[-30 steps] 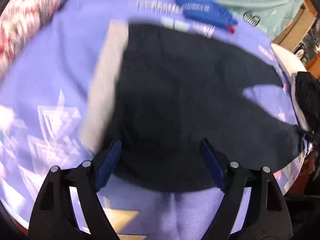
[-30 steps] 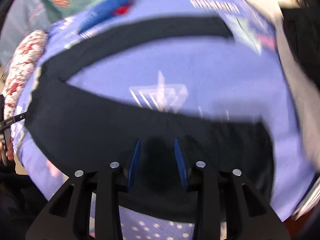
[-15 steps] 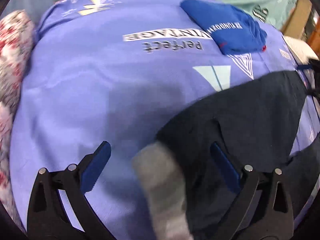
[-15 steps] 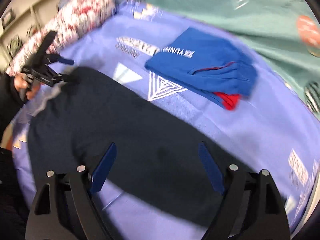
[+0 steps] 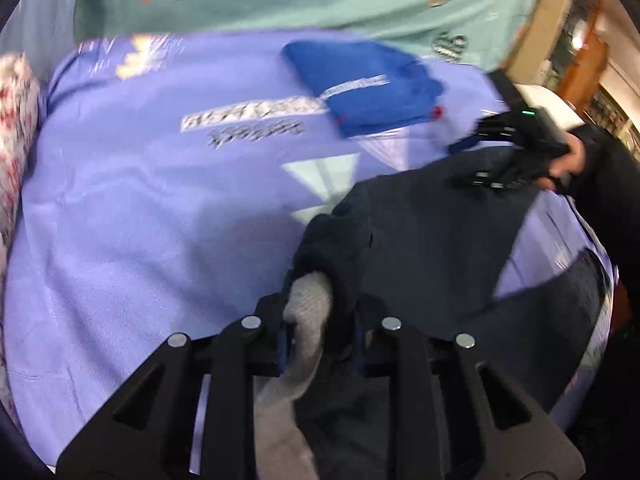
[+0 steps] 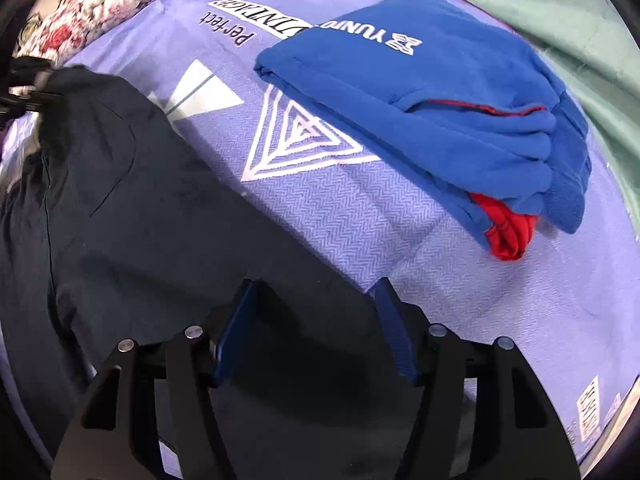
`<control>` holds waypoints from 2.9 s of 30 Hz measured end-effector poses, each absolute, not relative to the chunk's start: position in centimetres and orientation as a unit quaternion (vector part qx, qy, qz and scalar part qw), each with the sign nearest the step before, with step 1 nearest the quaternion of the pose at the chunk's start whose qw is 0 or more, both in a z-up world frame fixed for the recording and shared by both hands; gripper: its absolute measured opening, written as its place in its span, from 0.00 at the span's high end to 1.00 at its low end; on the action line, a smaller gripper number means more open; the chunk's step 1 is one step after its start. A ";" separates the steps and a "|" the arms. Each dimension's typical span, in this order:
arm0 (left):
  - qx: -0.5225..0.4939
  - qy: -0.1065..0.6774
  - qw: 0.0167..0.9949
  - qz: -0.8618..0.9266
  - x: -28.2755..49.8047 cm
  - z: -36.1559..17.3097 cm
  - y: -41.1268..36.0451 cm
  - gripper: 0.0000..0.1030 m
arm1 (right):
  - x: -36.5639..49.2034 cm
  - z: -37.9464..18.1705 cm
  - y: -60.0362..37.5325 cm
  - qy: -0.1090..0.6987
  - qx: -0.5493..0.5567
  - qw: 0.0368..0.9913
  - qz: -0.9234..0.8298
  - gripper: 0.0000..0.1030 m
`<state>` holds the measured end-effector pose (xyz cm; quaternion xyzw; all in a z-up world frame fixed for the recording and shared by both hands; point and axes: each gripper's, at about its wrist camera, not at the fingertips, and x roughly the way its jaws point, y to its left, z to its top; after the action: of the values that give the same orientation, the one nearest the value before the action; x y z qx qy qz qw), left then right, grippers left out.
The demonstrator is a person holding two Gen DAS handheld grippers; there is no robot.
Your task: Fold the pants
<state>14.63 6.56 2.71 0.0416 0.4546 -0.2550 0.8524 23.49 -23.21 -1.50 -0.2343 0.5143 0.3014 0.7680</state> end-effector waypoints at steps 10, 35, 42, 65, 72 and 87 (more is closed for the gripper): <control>0.004 0.451 0.863 -0.226 13.9 3.3 8.4 0.78 | 22.0 0.7 -23.8 0.510 -0.221 0.762 0.332 0.95; -0.296 0.527 0.770 -0.205 -0.8 -1.7 14.3 0.15 | -7.1 0.7 -24.7 0.413 -0.018 0.832 0.369 0.95; -0.317 0.549 0.754 -0.175 2.0 -3.1 12.5 0.18 | -7.7 0.8 -25.5 0.410 -0.009 0.832 0.373 0.95; -0.299 0.507 0.793 -0.159 -0.5 -3.0 16.0 0.71 | -10.8 1.2 -23.0 0.419 -0.030 0.814 0.401 0.95; -0.289 0.517 0.792 -0.147 1.7 -3.0 14.8 0.55 | -10.6 0.5 -23.1 0.424 -0.020 0.812 0.400 0.95; -0.256 0.495 0.822 -0.113 -0.9 -2.3 14.8 0.86 | -11.2 1.2 -24.0 0.414 -0.006 0.813 0.409 0.95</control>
<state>-0.90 14.83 -2.32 -0.2563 0.4950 -0.1133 0.8225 -11.18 -24.01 1.17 -0.0058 0.4143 0.4090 0.8130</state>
